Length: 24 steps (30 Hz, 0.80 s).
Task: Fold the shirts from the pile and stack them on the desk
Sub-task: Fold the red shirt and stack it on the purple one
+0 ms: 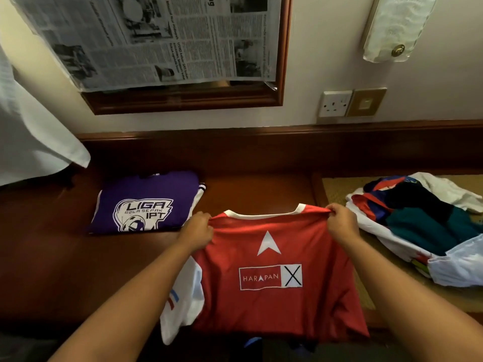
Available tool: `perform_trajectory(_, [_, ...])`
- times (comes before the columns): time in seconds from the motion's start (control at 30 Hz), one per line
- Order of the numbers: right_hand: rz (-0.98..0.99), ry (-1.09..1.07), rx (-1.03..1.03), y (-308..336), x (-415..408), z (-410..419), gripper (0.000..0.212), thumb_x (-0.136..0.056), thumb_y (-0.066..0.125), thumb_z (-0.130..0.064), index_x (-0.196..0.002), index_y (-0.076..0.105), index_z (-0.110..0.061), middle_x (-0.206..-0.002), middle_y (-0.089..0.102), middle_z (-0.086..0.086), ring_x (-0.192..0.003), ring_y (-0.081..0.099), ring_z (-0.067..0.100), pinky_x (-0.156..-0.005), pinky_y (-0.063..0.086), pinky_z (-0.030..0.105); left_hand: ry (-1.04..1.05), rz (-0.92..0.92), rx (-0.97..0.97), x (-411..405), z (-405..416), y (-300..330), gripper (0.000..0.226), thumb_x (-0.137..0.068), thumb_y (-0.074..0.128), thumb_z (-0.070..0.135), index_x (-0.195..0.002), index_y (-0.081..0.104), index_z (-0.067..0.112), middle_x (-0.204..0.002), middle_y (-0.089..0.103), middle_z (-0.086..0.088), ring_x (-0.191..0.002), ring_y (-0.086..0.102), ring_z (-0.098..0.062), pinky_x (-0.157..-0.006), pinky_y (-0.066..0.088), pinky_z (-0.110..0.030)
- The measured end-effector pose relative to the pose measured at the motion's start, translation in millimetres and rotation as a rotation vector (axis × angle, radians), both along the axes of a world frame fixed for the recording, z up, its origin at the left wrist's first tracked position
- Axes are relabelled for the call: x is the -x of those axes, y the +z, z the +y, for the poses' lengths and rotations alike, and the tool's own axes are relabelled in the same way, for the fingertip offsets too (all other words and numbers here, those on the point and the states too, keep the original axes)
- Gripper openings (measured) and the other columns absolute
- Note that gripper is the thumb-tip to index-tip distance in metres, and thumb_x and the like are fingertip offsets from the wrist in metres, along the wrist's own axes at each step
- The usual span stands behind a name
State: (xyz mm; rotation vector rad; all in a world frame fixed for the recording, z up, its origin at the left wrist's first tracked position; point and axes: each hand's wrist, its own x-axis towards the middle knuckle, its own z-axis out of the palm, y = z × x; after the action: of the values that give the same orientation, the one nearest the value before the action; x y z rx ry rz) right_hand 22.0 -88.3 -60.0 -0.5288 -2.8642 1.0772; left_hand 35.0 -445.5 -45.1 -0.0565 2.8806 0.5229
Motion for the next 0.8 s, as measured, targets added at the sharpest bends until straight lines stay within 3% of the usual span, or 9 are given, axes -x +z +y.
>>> perform_trajectory(0.07, [0.016,0.003,-0.108,0,18,0,0.029,-0.089,0.047,0.0,-0.111,0.066,-0.001,-0.106,0.067,0.022,-0.1,0.061,0.039,-0.081,0.047,0.038,0.065,0.063,0.02,22,-4,-11,0.018,-0.09,0.05,0.01,-0.094,0.06,-0.003,-0.103,0.059,-0.023,-0.097,0.058,-0.04,-0.079,0.044,-0.043])
perform_trajectory(0.17, [0.012,-0.017,-0.219,-2,50,6,0.022,-0.095,0.052,-0.017,-0.1,0.07,-0.006,-0.099,0.069,0.018,-0.095,0.062,0.037,-0.076,0.047,0.039,0.148,0.102,0.019,58,-15,-28,0.022,-0.095,0.05,0.015,-0.098,0.062,-0.003,-0.1,0.063,-0.024,-0.096,0.06,-0.041,-0.078,0.045,-0.043])
perform_trajectory(0.27, [0.005,0.014,-0.193,-15,87,14,0.023,-0.093,0.058,-0.029,-0.092,0.073,-0.011,-0.091,0.072,0.015,-0.087,0.064,0.034,-0.072,0.05,0.039,0.183,0.076,-0.026,97,-25,-43,0.028,-0.097,0.046,0.021,-0.115,0.06,0.004,-0.105,0.065,-0.023,-0.098,0.06,-0.042,-0.076,0.046,-0.042])
perform_trajectory(0.4, [-0.029,0.095,-0.111,-38,141,16,0.017,-0.092,0.06,-0.014,-0.094,0.071,-0.001,-0.094,0.07,0.02,-0.09,0.064,0.034,-0.074,0.043,0.035,0.19,0.045,-0.047,150,-32,-60,0.033,-0.1,0.044,0.03,-0.122,0.058,0.01,-0.111,0.064,-0.023,-0.103,0.058,-0.043,-0.08,0.046,-0.042])
perform_trajectory(0.53, [-0.094,0.134,-0.094,-63,191,16,0.018,-0.088,0.056,0.005,-0.1,0.07,0.003,-0.1,0.066,0.027,-0.096,0.062,0.04,-0.085,0.046,0.039,0.141,0.014,0.022,202,-38,-76,0.031,-0.1,0.043,0.034,-0.111,0.058,0.009,-0.108,0.064,-0.023,-0.1,0.059,-0.044,-0.078,0.047,-0.043])
perform_trajectory(0.63, [-0.104,0.103,-0.157,-77,217,17,0.019,-0.088,0.057,0.0,-0.098,0.072,-0.003,-0.098,0.063,0.028,-0.092,0.062,0.043,-0.084,0.048,0.039,0.096,-0.001,0.095,233,-37,-83,0.032,-0.1,0.043,0.037,-0.114,0.057,0.011,-0.111,0.062,-0.022,-0.102,0.058,-0.044,-0.082,0.047,-0.045])
perform_trajectory(0.8, [-0.096,0.047,-0.313,-83,247,7,0.021,-0.092,0.058,-0.017,-0.106,0.07,-0.008,-0.106,0.061,0.028,-0.102,0.058,0.044,-0.086,0.047,0.046,0.113,0.006,0.144,266,-32,-93,0.032,-0.1,0.043,0.035,-0.114,0.057,0.009,-0.115,0.059,-0.021,-0.107,0.055,-0.043,-0.084,0.046,-0.046])
